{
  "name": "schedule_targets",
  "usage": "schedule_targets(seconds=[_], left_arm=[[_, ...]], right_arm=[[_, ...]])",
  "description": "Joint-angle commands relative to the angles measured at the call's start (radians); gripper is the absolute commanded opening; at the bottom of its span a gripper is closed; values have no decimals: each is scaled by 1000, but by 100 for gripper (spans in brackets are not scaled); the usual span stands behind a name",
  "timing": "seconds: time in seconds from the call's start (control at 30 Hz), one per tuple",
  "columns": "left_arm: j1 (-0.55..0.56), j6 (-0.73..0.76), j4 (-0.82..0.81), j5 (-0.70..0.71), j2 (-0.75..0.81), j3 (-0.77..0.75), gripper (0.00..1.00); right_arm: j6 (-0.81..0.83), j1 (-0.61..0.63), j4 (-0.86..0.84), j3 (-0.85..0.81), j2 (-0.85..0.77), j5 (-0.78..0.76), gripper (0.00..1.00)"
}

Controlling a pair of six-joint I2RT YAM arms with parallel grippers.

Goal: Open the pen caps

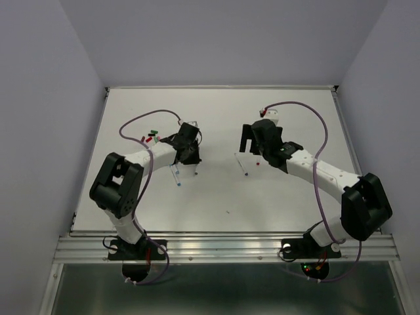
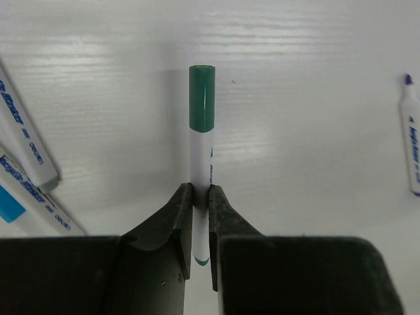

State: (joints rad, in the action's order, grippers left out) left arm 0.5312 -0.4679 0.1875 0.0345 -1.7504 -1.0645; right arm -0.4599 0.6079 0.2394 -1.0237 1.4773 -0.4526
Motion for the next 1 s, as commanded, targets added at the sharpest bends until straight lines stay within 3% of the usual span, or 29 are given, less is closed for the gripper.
schedule_targets(seconds=[0.0, 0.2, 0.4, 0.57, 0.7, 0.97], left_arm=[[9, 60, -262, -207, 243, 112, 0], [10, 52, -506, -396, 414, 261, 0], [10, 43, -566, -461, 491, 293, 0], [12, 34, -592, -478, 529, 302, 0], [12, 32, -600, -489, 535, 296, 0], [13, 26, -615, -512, 534, 285, 0]], right_arm=[[-8, -68, -195, 57, -104, 285, 100], [-94, -102, -385, 95, -149, 524, 100], [-181, -102, -609, 123, -137, 698, 100], [-206, -102, -679, 97, -88, 842, 84], [-224, -102, -726, 79, -40, 948, 81], [-241, -102, -769, 57, 5, 1003, 72]])
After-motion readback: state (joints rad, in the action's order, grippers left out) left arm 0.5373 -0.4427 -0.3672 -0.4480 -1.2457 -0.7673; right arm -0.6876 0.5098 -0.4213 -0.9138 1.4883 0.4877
